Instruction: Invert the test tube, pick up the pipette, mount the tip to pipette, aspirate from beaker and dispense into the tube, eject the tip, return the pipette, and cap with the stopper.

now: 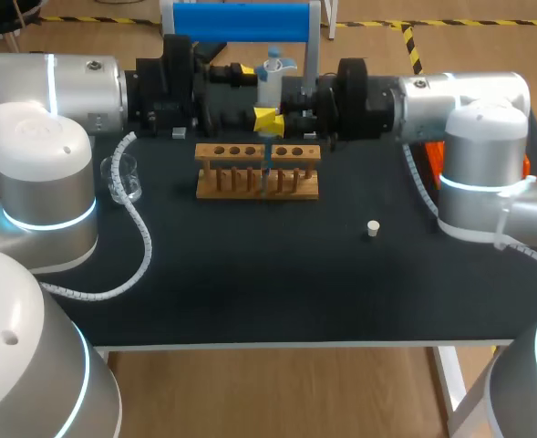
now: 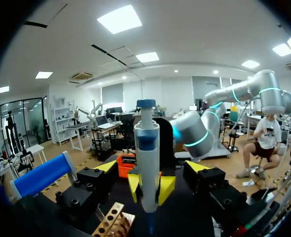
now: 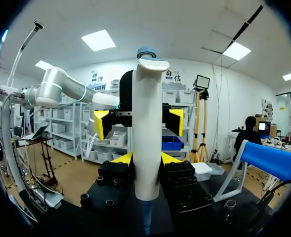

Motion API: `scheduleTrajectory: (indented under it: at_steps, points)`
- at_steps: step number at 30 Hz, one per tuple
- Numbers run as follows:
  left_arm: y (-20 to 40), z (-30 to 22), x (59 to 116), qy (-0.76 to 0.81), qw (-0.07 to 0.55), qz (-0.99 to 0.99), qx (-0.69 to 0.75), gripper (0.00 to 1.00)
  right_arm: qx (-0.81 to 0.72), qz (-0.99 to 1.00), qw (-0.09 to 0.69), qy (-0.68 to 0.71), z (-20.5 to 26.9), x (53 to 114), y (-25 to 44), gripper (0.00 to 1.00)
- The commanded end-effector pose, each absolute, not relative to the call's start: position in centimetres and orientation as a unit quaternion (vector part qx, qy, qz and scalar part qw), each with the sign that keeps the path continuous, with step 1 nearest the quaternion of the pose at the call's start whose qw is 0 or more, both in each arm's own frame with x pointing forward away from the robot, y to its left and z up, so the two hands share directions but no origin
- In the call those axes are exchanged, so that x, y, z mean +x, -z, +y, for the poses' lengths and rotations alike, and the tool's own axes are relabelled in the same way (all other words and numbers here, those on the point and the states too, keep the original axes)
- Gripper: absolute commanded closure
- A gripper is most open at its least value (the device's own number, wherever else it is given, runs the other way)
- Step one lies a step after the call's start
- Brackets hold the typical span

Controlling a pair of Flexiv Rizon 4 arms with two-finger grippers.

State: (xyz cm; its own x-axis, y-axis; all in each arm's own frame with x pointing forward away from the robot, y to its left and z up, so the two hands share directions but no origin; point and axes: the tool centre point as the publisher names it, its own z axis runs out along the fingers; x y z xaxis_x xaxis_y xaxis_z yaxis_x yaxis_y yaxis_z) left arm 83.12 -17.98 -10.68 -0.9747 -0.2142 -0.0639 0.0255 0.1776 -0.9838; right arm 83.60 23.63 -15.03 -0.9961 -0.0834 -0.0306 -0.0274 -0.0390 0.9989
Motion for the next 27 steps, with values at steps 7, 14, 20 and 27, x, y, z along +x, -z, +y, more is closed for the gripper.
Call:
scheduleTrajectory:
  at_steps: [7,14,20,27]
  points:
    - [10.8,-18.1,83.1,0.639,0.096,0.760,-0.063,0.00,0.059,-0.694,0.032,0.717,17.3,84.0,15.2,1.00]
    - [10.8,-18.1,83.1,0.639,0.096,0.760,-0.063,0.00,0.075,-0.692,0.049,0.716,13.5,84.3,15.4,1.00]
    - [10.8,-18.1,83.1,0.639,0.096,0.760,-0.063,0.00,0.077,-0.690,0.057,0.718,11.9,84.5,15.5,1.00]
    - [10.8,-18.1,83.1,0.639,0.096,0.760,-0.063,0.00,0.077,-0.690,0.057,0.718,11.9,84.5,15.5,1.00]
